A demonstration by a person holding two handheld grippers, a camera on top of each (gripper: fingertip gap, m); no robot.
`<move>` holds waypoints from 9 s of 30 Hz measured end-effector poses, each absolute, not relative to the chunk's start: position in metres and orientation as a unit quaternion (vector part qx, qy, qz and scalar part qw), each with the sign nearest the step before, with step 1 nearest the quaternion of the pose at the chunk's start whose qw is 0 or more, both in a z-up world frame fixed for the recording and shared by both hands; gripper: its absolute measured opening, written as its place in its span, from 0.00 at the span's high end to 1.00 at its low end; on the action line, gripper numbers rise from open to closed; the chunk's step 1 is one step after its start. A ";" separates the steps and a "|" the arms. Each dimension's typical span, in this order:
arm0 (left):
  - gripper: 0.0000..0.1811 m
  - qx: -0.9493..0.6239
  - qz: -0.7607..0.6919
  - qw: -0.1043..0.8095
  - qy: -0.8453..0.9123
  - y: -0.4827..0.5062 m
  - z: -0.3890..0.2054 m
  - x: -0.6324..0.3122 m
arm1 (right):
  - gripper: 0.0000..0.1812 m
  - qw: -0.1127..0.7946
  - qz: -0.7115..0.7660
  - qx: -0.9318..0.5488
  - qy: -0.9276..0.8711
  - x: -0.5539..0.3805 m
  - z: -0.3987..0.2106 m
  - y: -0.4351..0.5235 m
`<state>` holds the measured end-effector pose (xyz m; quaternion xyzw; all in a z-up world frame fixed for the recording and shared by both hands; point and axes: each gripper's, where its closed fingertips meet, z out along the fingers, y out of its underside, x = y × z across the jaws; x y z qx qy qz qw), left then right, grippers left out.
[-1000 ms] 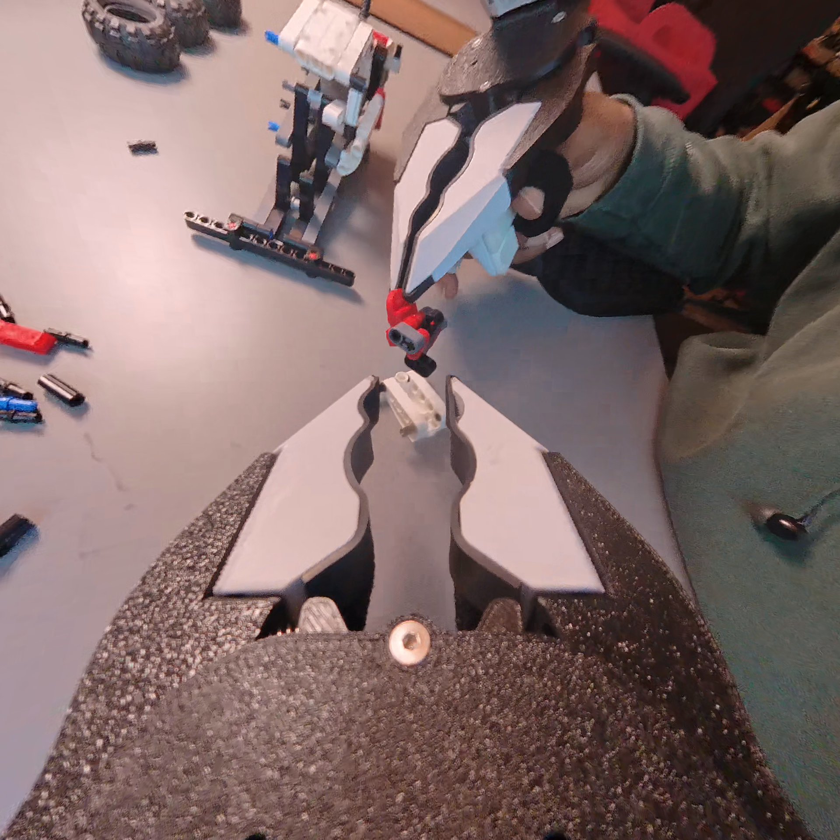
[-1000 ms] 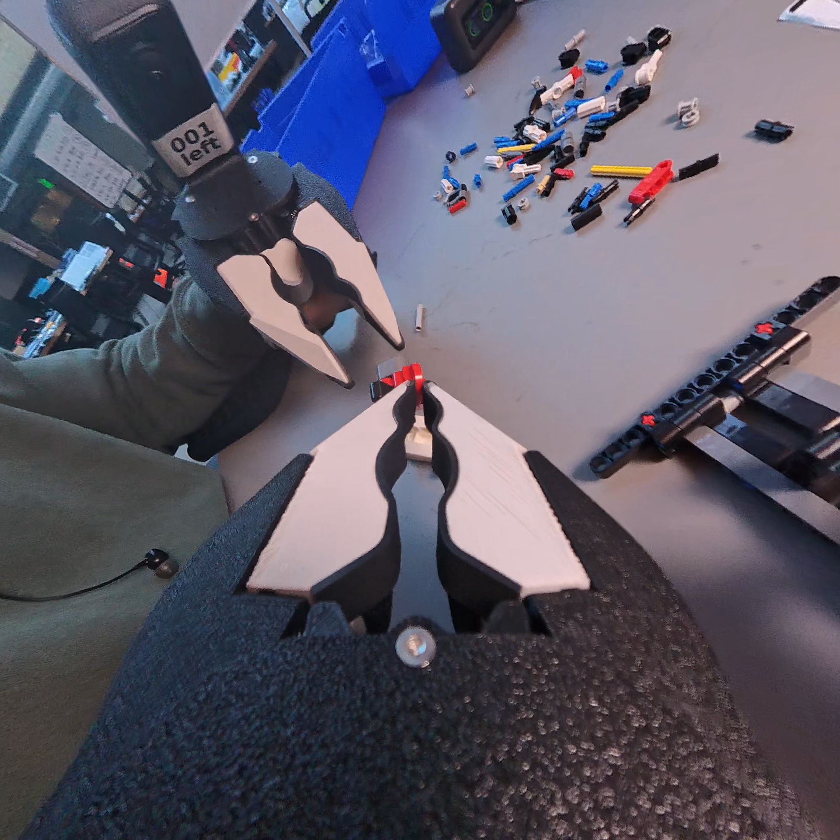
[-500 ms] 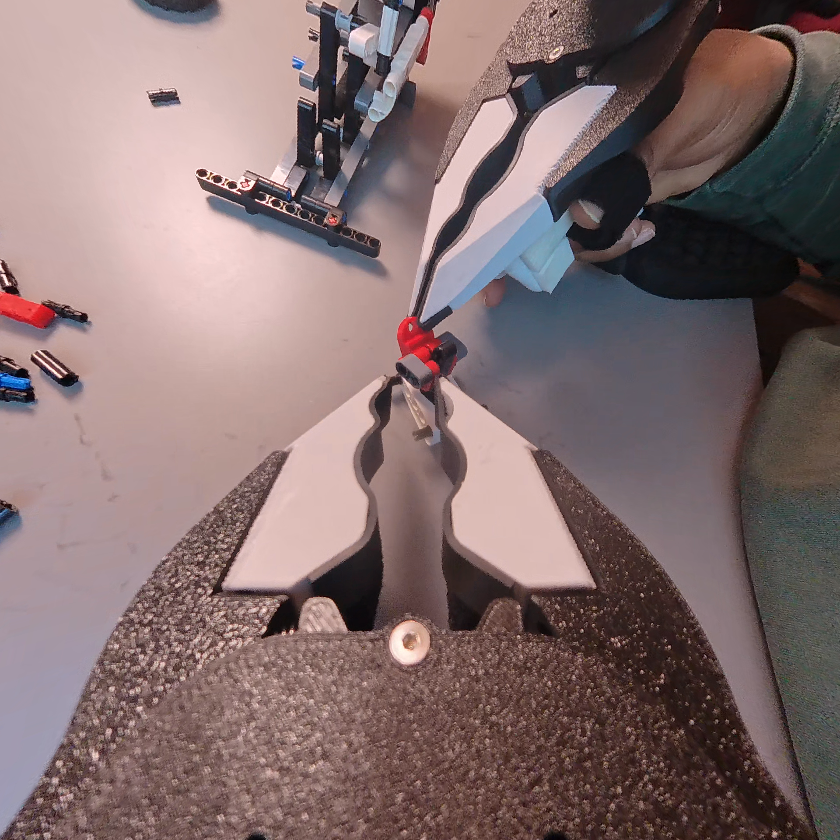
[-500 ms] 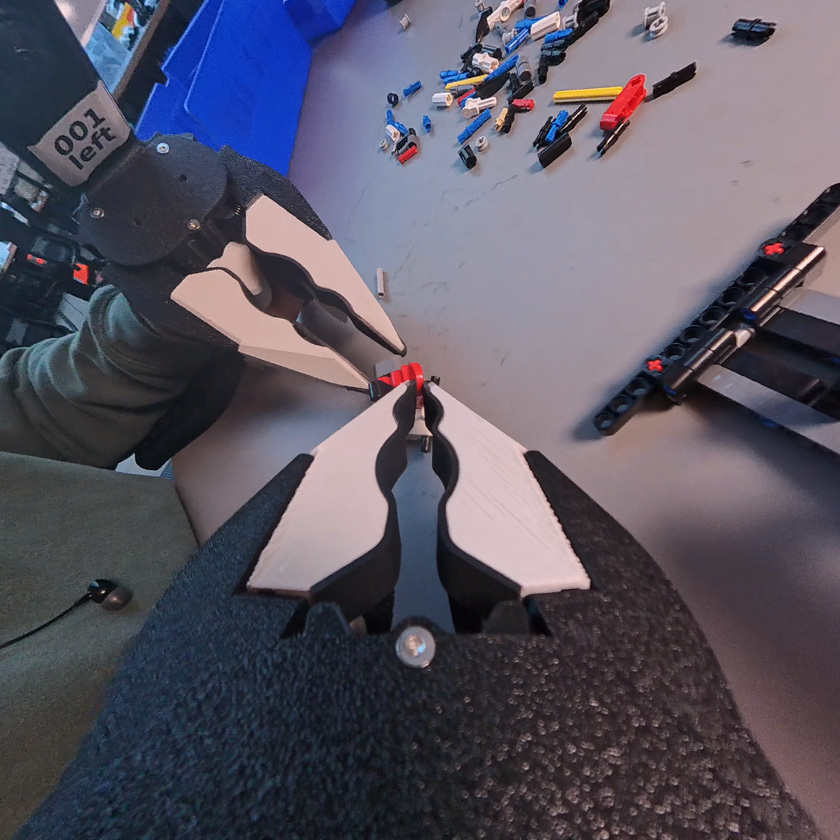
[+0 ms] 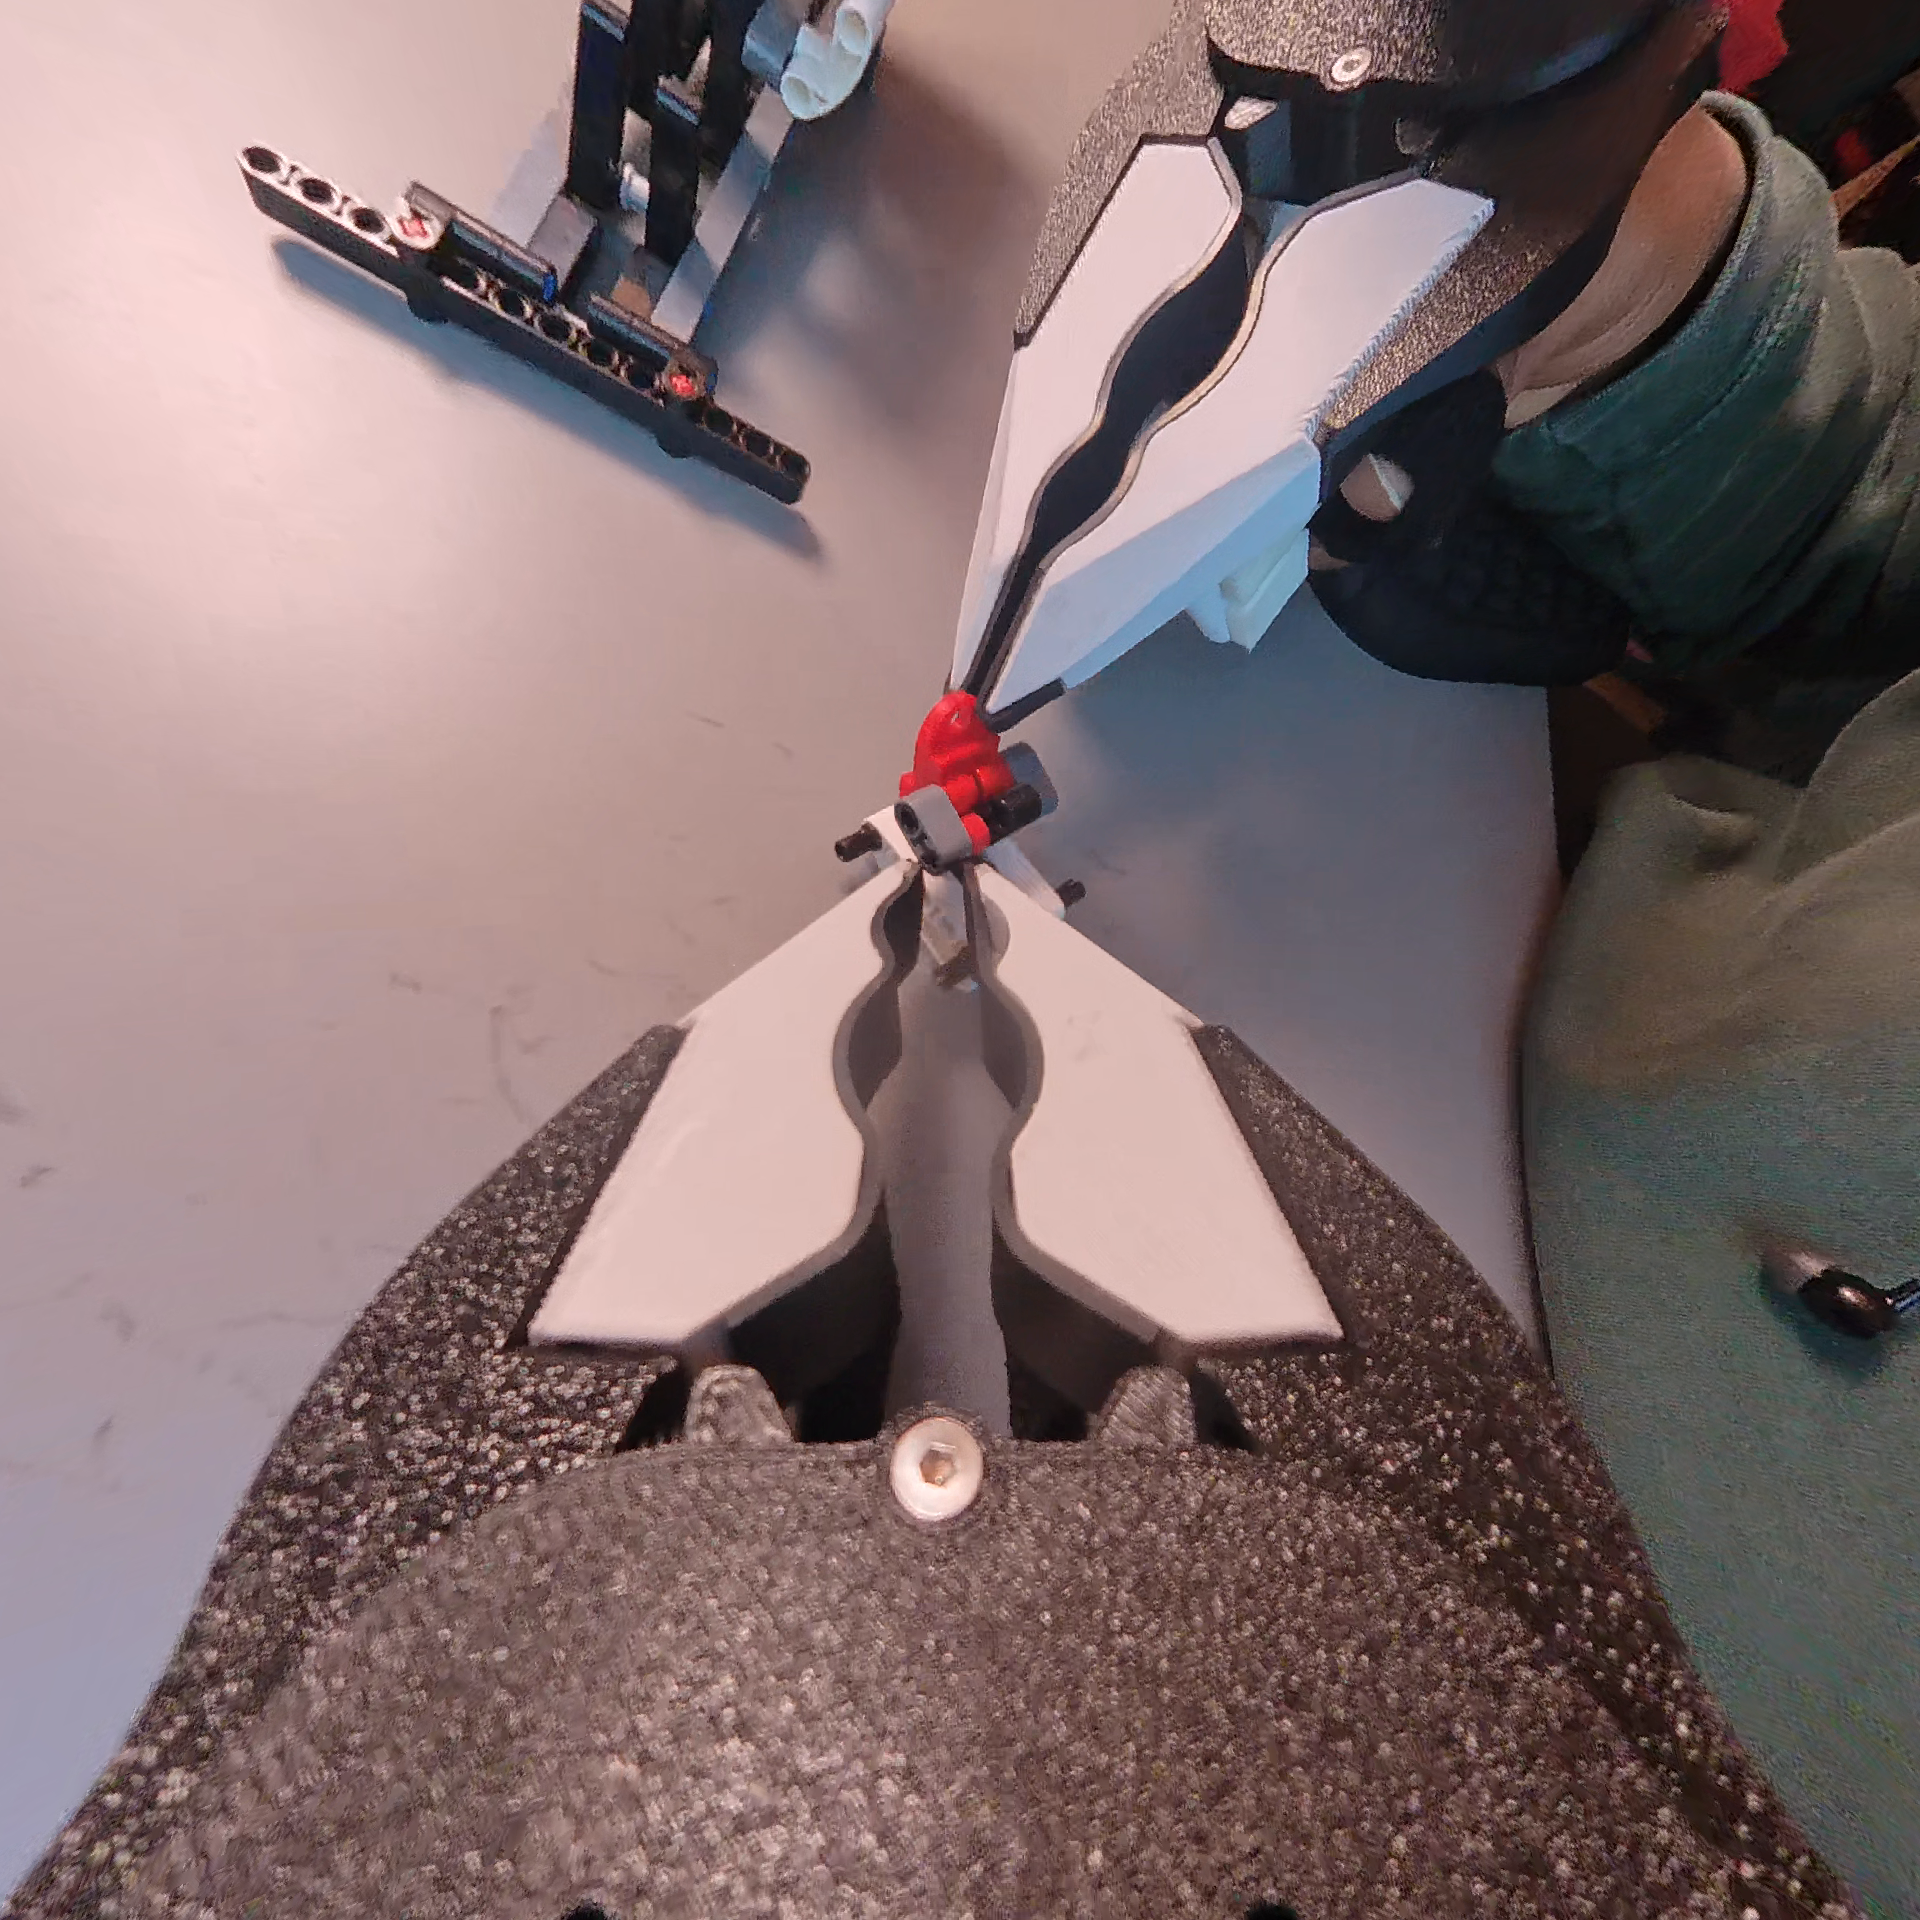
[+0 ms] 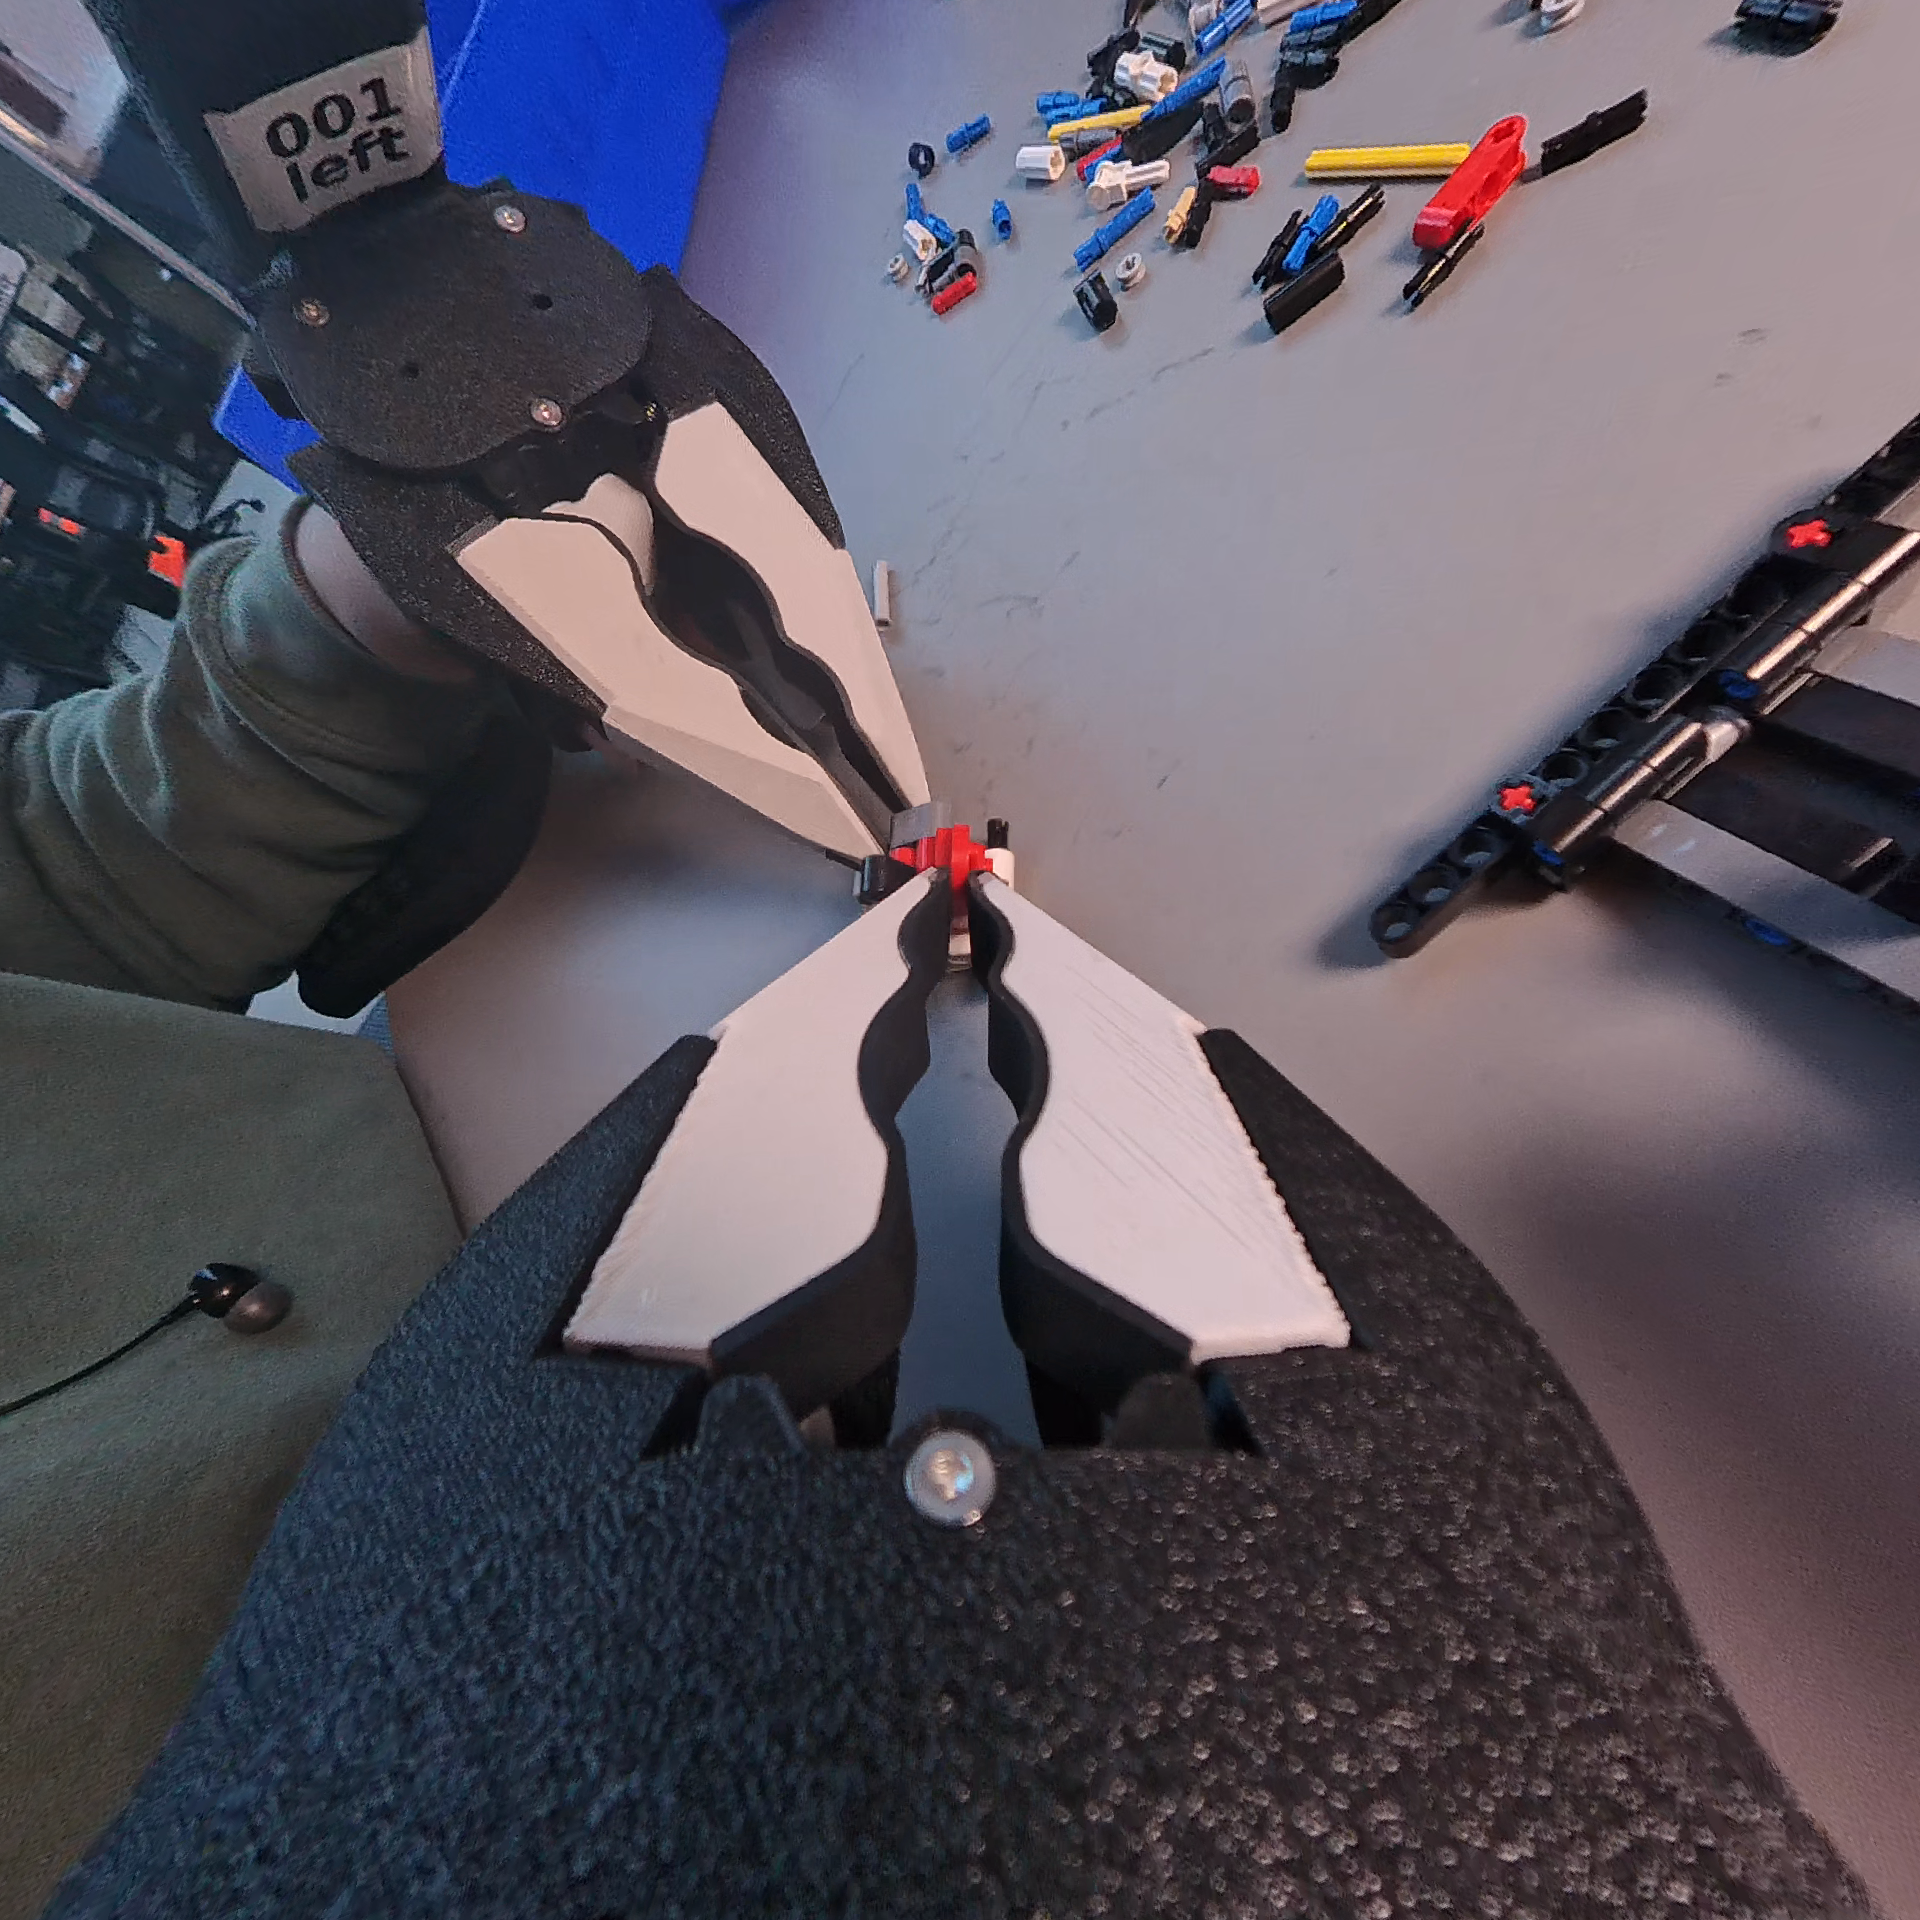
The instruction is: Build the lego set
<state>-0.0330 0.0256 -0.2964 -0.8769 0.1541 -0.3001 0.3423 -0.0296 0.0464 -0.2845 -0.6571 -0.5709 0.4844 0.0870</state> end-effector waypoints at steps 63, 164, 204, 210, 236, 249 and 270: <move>0.93 -0.881 -0.285 0.325 0.195 -0.003 -0.288 -0.036 | 0.57 0.208 0.440 -0.512 -0.708 -0.036 -0.283 0.020; 0.98 -0.732 -0.421 0.420 0.331 -0.035 -0.233 -0.008 | 0.91 0.361 0.495 -0.243 -0.752 -0.008 -0.225 -0.030; 0.88 -0.857 -0.212 0.356 0.308 -0.036 -0.299 -0.036 | 0.97 0.406 0.468 -0.342 -0.707 -0.015 -0.224 0.045; 0.89 -0.859 -0.196 0.364 0.302 -0.034 -0.299 -0.040 | 0.97 0.403 0.463 -0.346 -0.710 -0.016 -0.228 0.046; 0.96 -0.875 -0.191 0.351 0.272 -0.028 -0.313 -0.040 | 0.97 0.387 0.455 -0.351 -0.721 -0.015 -0.236 0.045; 0.97 -0.807 -0.298 0.425 0.282 -0.032 -0.264 -0.015 | 0.97 0.319 0.529 -0.332 -0.713 -0.008 -0.230 0.011; 0.97 -0.770 -0.375 0.446 0.260 -0.037 -0.243 -0.010 | 0.97 0.294 0.547 -0.322 -0.715 -0.006 -0.231 -0.001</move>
